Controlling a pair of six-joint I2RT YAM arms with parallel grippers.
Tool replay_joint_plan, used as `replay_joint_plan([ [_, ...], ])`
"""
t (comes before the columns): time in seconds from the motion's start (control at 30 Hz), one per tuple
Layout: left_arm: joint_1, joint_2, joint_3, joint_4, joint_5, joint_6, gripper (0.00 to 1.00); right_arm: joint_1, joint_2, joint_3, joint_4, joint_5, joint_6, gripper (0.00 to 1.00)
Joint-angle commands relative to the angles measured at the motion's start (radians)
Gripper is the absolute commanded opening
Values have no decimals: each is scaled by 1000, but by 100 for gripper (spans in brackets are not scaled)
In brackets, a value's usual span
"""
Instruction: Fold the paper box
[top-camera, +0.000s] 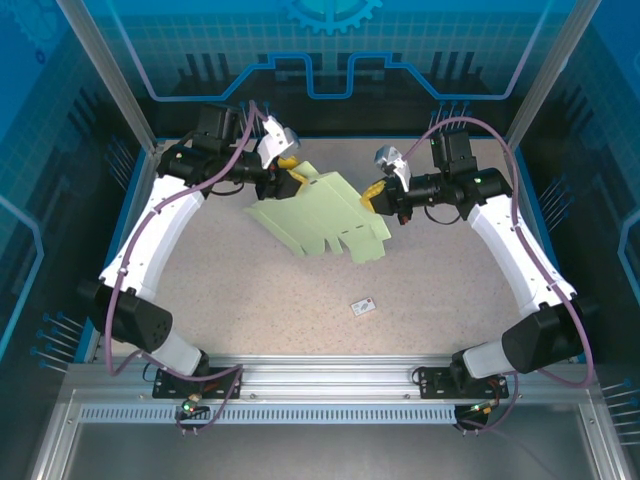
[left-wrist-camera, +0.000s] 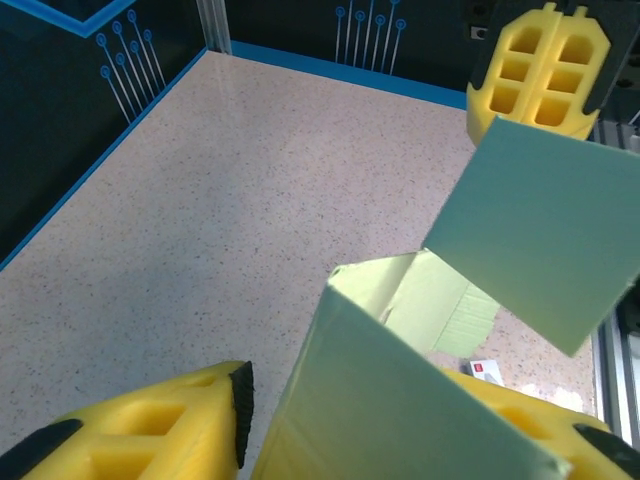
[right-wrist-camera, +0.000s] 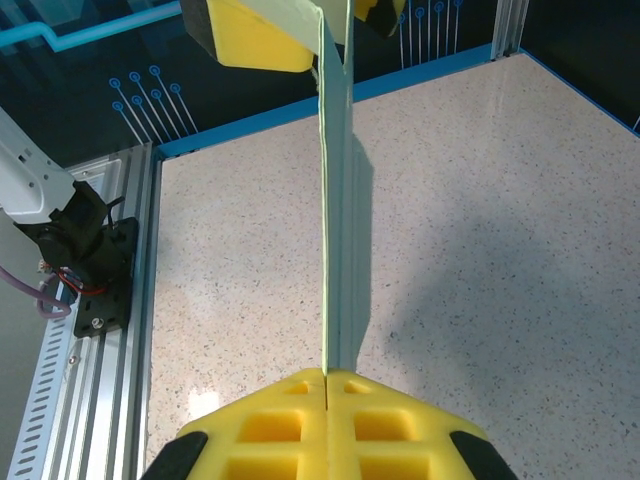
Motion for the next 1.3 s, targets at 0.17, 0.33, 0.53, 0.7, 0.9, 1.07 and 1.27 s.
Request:
replay_joint_plan([
  [0.17, 4, -23, 23, -69, 55, 10, 28, -3, 0, 15, 26, 29, 12, 0],
  [0.33, 4, -37, 17, -64, 46, -7, 11, 2, -1, -1, 76, 51, 40, 0],
  [0.53, 4, -63, 14, -53, 60, -27, 0, 18, -7, -30, 138, 41, 45, 5],
  [0.7, 4, -77, 3, -64, 86, -21, 0, 19, 11, -28, 175, 14, 29, 16],
  [0.9, 4, -74, 6, -64, 99, -23, 0, 45, 52, 14, 157, 19, -6, 25],
  [1.07, 4, -69, 6, -63, 96, -29, 0, 67, 53, 8, 182, 79, -10, 23],
  [1.27, 4, -67, 4, -61, 79, -33, 0, 78, 22, -23, 218, 150, -4, 11],
])
